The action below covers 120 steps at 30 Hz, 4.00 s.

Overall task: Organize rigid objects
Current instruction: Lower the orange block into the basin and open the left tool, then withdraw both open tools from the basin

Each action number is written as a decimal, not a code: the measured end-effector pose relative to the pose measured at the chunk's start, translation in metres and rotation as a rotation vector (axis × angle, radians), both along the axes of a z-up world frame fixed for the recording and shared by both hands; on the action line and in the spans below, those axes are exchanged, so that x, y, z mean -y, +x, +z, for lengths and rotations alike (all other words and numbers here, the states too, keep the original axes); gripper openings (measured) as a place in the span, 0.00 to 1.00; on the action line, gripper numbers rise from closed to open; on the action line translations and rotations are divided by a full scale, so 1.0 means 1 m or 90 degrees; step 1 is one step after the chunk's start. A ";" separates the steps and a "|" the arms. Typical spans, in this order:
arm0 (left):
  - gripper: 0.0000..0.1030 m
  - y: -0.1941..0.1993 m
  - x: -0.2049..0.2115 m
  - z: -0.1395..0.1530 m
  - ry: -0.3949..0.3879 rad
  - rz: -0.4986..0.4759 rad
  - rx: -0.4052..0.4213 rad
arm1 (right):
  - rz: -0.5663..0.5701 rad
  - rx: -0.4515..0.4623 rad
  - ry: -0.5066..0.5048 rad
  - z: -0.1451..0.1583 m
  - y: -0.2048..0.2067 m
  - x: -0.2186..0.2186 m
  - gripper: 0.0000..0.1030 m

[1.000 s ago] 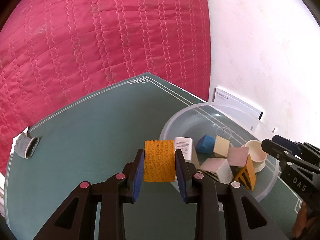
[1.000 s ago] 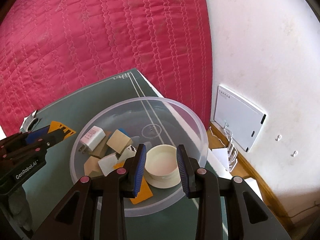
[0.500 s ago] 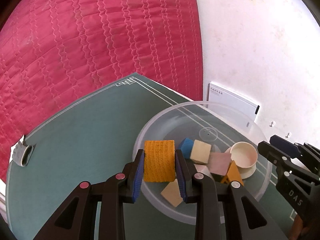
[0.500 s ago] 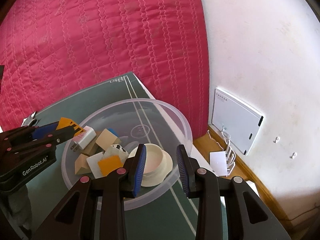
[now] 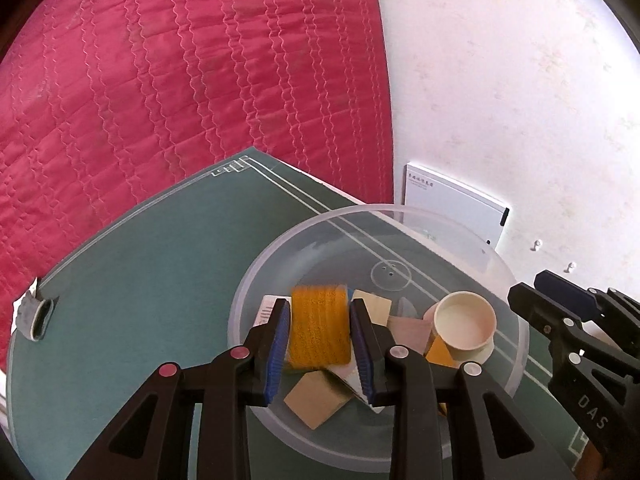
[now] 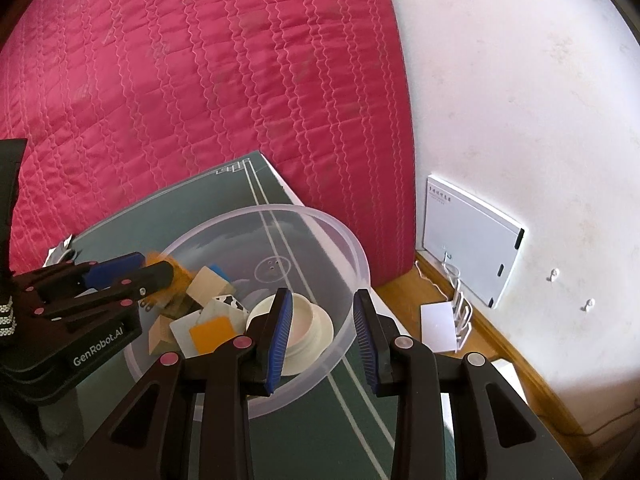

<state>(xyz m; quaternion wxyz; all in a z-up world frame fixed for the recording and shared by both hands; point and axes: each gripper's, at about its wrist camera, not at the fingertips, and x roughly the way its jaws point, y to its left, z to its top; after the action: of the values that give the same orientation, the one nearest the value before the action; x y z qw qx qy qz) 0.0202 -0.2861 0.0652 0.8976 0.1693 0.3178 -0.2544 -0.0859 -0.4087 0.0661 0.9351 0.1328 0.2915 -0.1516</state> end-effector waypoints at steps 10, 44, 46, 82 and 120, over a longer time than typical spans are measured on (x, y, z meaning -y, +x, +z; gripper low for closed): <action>0.75 -0.002 -0.008 0.003 -0.007 0.022 0.022 | 0.002 -0.002 -0.001 -0.001 0.000 0.000 0.33; 0.99 -0.013 -0.063 0.004 0.008 0.128 0.056 | 0.032 -0.025 -0.042 0.001 -0.003 -0.032 0.96; 0.99 -0.014 -0.065 0.004 0.008 0.131 0.058 | 0.032 -0.026 -0.062 0.003 -0.003 -0.037 0.97; 0.99 -0.020 -0.067 -0.005 0.033 0.144 0.054 | 0.029 -0.075 -0.131 -0.006 0.001 -0.050 0.98; 0.99 -0.026 -0.059 -0.008 0.044 0.129 0.051 | 0.011 -0.093 -0.148 -0.008 0.001 -0.048 0.98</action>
<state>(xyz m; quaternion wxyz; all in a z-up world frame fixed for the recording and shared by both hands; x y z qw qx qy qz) -0.0054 -0.2268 0.0569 0.9243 0.1769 0.3058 -0.1446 -0.0851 -0.3609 0.0584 0.9217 0.0098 0.3404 -0.1857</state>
